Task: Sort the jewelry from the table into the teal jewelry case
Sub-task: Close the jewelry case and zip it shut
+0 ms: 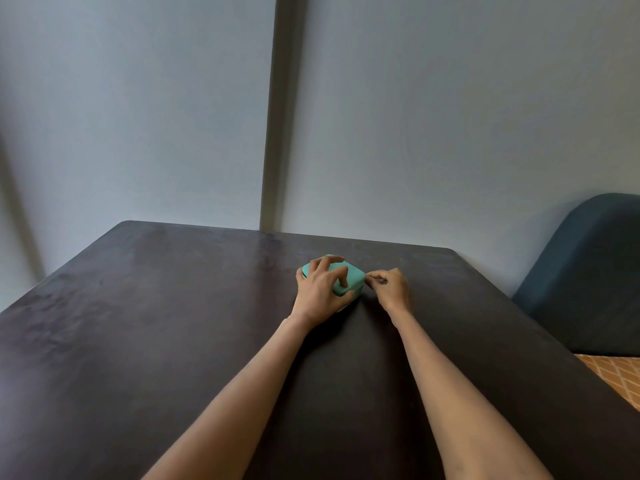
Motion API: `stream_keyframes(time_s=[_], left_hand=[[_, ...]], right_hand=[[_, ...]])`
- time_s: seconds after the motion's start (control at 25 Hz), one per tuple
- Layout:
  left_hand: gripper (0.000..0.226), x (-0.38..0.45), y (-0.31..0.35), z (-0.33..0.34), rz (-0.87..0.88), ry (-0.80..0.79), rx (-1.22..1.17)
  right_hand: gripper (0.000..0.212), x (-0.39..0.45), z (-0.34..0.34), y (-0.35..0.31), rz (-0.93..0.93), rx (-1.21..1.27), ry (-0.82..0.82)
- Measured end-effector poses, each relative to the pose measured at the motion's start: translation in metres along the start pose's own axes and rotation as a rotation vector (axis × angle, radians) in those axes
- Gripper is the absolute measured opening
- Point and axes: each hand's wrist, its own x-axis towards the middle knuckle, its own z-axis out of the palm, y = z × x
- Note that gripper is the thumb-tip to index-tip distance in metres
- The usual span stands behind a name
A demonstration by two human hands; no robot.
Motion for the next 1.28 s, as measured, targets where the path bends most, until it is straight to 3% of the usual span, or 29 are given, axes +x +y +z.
stream_keyframes(time_s=[0.2,0.36,0.44,0.52,0.64,0.84,1.04,1.28], left_hand=[[0.029,0.002,-0.004,0.001,-0.047,0.043,-0.072],[0.039,0.005,-0.01,-0.004,-0.433,0.239,-0.412],[0.042,0.006,-0.014,-0.003,-0.539,0.174,-0.494],[0.044,0.003,-0.014,-0.004,-0.537,0.072,-0.501],[0.049,-0.005,-0.012,-0.01,-0.505,0.076,-0.586],[0.06,-0.027,-0.033,-0.046,-0.428,0.013,-0.671],[0.057,-0.029,-0.093,-0.087,-0.456,0.235,-0.618],[0.053,0.001,-0.142,-0.092,-0.521,0.283,-0.488]], right_hand=[[0.015,0.0,0.003,-0.002,0.045,0.083,-0.056],[0.026,-0.017,0.007,-0.006,0.127,0.295,0.025],[0.035,-0.032,0.007,-0.012,0.11,0.303,-0.019],[0.043,-0.05,0.005,-0.021,0.108,0.342,-0.058],[0.057,-0.073,0.002,-0.038,0.06,0.285,-0.091],[0.054,-0.082,0.026,-0.074,-0.05,0.306,-0.148],[0.061,-0.063,0.081,-0.13,-0.166,0.342,-0.276],[0.058,-0.026,0.127,-0.152,-0.196,0.337,-0.278]])
